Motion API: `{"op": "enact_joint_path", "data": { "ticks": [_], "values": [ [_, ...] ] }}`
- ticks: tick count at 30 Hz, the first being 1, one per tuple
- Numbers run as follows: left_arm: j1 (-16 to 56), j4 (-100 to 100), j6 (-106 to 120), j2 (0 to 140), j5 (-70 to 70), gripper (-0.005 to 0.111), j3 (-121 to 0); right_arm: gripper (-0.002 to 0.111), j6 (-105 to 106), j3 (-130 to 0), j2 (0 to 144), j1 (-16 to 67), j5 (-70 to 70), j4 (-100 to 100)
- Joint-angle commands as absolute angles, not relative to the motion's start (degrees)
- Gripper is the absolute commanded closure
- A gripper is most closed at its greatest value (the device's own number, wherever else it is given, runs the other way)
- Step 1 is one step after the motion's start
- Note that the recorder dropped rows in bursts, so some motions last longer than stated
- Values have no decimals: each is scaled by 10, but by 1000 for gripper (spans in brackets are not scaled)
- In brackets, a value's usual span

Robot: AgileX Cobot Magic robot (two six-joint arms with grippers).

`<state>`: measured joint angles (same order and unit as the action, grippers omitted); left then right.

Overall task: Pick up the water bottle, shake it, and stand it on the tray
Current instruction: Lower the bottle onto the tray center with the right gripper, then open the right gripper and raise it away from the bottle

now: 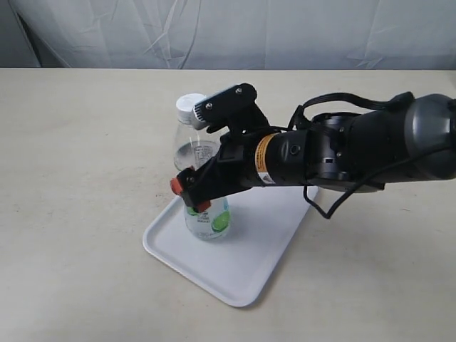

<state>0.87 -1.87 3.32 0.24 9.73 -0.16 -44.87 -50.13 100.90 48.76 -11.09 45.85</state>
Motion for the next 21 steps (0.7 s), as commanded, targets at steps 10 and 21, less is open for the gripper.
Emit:
{"op": "enact_joint_path", "data": {
  "ticks": [10, 21],
  "values": [
    [13, -18, 32, 0, 90, 105, 0, 11, -467, -500, 892, 488, -124, 460],
    [13, -18, 32, 0, 90, 105, 0, 35, -471, -503, 770, 487, -92, 445]
  ]
}}
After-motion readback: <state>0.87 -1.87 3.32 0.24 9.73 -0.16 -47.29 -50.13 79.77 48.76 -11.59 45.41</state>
